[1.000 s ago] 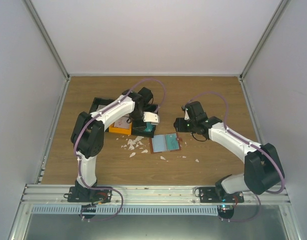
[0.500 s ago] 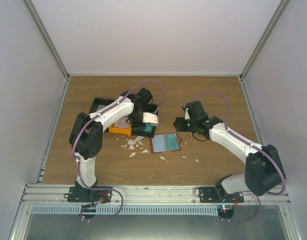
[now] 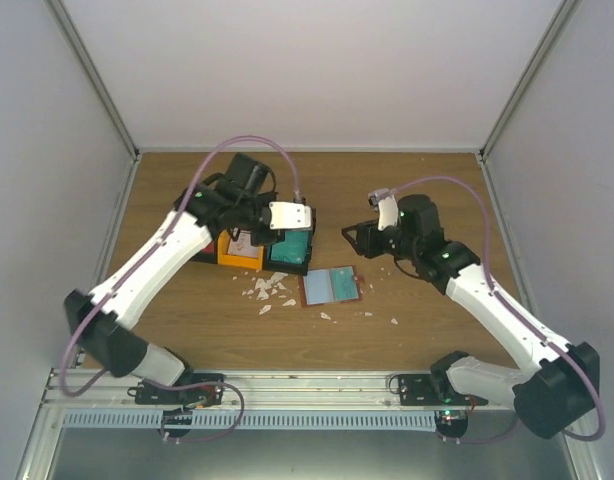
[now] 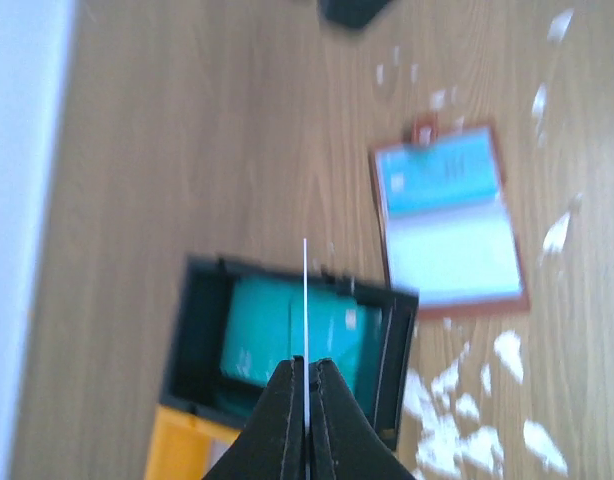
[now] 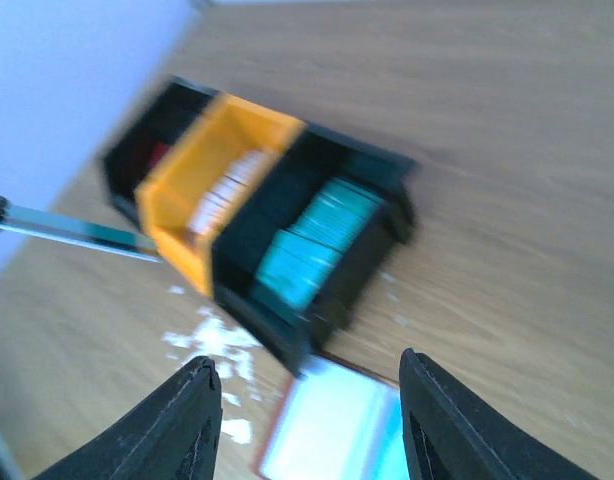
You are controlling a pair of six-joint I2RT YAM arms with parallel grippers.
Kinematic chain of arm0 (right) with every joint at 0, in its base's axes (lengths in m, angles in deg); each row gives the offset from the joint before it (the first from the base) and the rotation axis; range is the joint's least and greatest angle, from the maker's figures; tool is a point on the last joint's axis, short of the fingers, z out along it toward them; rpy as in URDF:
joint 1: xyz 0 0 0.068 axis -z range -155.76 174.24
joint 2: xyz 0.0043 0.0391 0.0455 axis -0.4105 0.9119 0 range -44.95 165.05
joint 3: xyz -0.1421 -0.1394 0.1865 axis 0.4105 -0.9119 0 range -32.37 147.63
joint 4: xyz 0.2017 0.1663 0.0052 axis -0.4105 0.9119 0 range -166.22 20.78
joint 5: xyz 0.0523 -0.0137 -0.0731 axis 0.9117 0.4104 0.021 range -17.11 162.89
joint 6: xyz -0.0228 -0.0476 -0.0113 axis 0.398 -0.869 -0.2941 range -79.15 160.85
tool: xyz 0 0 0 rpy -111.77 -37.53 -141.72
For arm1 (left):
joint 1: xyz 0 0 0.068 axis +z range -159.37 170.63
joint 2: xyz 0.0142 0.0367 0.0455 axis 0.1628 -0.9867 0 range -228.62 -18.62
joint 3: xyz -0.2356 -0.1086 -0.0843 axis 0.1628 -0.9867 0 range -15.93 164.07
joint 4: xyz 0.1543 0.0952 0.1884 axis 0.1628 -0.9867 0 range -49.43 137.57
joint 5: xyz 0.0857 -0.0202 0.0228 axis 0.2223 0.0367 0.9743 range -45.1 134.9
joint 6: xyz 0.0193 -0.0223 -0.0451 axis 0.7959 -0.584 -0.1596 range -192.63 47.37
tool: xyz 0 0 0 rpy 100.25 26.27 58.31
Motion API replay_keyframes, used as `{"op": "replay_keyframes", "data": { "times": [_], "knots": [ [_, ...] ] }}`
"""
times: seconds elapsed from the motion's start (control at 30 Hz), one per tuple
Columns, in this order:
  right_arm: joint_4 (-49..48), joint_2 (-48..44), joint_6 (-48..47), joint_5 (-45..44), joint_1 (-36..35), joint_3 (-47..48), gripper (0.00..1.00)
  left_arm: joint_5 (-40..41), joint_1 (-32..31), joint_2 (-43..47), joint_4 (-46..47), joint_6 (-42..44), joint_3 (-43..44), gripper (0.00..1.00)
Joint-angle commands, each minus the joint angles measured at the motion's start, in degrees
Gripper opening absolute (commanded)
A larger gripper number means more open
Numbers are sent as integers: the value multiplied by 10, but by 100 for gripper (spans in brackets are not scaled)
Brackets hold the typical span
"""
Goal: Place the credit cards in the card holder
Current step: Pick up the credit card from the storage box.
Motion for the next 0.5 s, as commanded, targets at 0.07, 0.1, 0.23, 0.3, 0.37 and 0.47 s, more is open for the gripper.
{"op": "replay_keyframes", "data": {
  "times": [0.07,0.1,0.23,0.3,0.37,0.47],
  "knots": [
    [-86,-26,-71,216,3,64,54,-189,-1,152,232,-153,-117,0],
    [-85,-25,-80,232,3,73,58,-201,-1,172,259,-193,-138,0],
    [-60,-23,-134,291,1,108,69,-212,-2,238,325,-353,-204,0],
    [-37,-18,-176,336,-5,128,72,-214,-2,251,316,-386,-214,0],
    [-7,-11,-228,371,-15,145,74,-215,-2,263,307,-393,-233,0],
    [26,1,-285,392,-45,161,75,-237,-2,278,289,-386,-255,0]
  ]
}}
